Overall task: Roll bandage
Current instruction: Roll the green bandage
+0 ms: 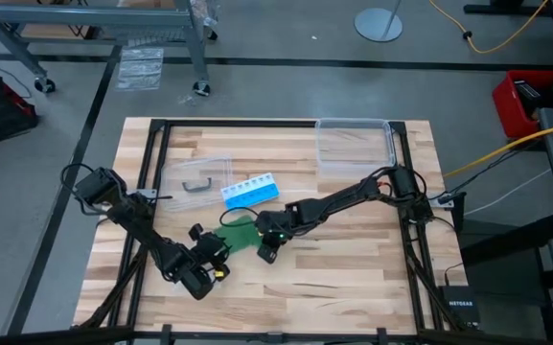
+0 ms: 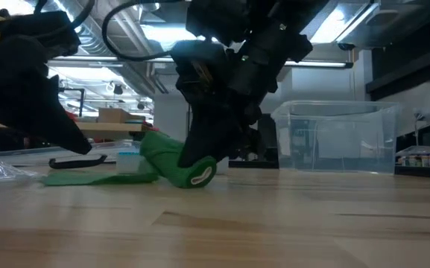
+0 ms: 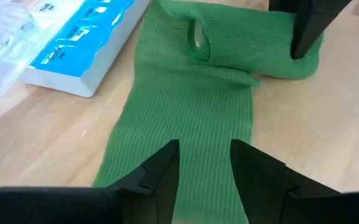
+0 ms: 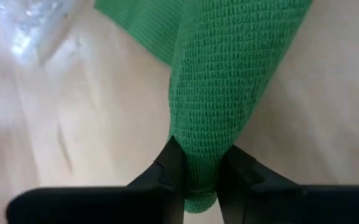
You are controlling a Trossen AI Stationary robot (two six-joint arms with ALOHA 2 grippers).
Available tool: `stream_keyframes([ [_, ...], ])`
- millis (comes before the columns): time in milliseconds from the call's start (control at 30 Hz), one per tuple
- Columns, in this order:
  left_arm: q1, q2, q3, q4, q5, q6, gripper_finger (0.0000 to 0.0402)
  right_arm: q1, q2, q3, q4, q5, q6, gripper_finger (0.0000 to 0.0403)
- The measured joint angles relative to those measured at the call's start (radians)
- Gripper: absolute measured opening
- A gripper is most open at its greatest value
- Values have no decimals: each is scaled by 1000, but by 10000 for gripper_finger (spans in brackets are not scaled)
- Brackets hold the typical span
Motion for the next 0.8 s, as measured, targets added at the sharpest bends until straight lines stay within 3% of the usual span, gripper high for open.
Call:
stream_keyframes([
  [133,41,0,0,2,0,3,136,-10,-2,1,-40,-10,-70,57],
  [333,131,0,0,8,0,97,136,-17,-11,2,-122,-123,-132,57],
  [633,256,0,0,226,31,376,136,-19,-77,-4,-258,-95,-141,56],
  [800,302,1,0,347,82,487,136,-23,-115,-6,-405,-23,-141,56],
])
